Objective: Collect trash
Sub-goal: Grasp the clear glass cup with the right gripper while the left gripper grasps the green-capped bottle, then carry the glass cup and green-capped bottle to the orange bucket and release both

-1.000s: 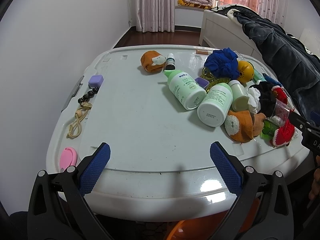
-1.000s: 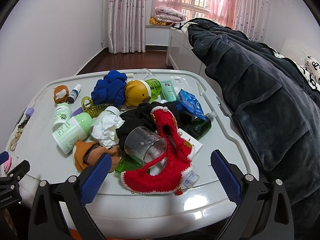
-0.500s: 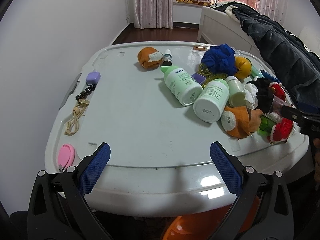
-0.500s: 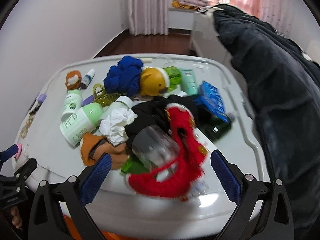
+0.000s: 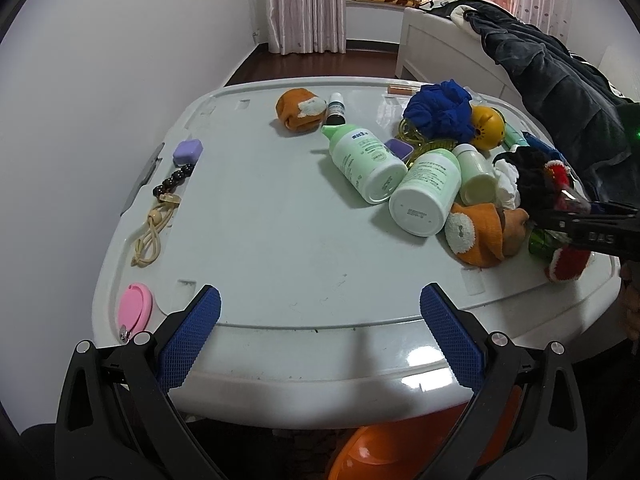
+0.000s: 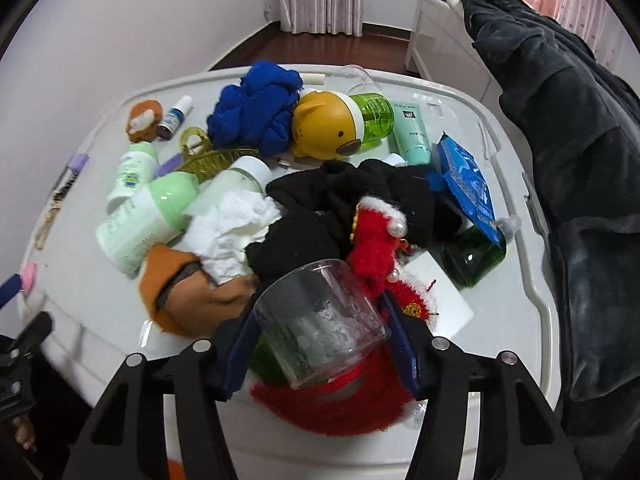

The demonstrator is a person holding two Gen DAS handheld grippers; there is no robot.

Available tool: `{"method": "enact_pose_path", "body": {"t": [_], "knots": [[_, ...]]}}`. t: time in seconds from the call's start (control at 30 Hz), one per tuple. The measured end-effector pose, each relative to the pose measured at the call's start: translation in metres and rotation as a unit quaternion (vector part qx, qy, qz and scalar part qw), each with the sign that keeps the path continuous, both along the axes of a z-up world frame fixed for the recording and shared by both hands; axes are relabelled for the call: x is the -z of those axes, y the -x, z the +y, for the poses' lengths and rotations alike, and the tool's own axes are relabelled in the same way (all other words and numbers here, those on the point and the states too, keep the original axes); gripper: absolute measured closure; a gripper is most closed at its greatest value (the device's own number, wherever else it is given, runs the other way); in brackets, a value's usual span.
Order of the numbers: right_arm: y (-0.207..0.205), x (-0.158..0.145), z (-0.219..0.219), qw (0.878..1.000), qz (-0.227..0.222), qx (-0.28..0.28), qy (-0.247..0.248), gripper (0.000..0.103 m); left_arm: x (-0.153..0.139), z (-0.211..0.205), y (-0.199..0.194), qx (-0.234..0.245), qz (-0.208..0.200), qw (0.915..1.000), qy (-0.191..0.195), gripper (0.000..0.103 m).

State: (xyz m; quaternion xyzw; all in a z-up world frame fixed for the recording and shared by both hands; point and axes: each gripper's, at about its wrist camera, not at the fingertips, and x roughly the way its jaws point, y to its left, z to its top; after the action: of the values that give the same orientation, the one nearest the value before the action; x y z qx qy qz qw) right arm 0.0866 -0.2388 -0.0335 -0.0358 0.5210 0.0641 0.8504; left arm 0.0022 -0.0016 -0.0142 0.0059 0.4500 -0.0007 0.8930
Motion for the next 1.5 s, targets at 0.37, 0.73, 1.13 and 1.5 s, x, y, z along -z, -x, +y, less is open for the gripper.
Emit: {"method": "enact_pose_path", "body": {"t": [0.37,0.73,1.13,1.5], "knots": [[0.030,-0.046,-0.043,0.991,-0.052,0.013,-0.120,0.045,-0.003,-0.032,-0.011,0.069,-0.022,0.9973,0.010,0.006],[0.036,-0.055,-0.067,0.985,-0.091,0.033,-0.140,0.045,0.022,-0.080,-0.097,0.107,-0.007,0.9942,-0.007,0.006],[0.034,-0.056,-0.057,0.985,-0.093,0.019,-0.144,0.045,0.032,-0.079,-0.099,0.108,-0.005,0.9941,0.001,0.035],[0.054,-0.064,-0.044,0.985,-0.110,-0.011,-0.136,0.045,-0.030,-0.056,-0.019,0.109,-0.044,0.9930,0.013,0.035]]}}
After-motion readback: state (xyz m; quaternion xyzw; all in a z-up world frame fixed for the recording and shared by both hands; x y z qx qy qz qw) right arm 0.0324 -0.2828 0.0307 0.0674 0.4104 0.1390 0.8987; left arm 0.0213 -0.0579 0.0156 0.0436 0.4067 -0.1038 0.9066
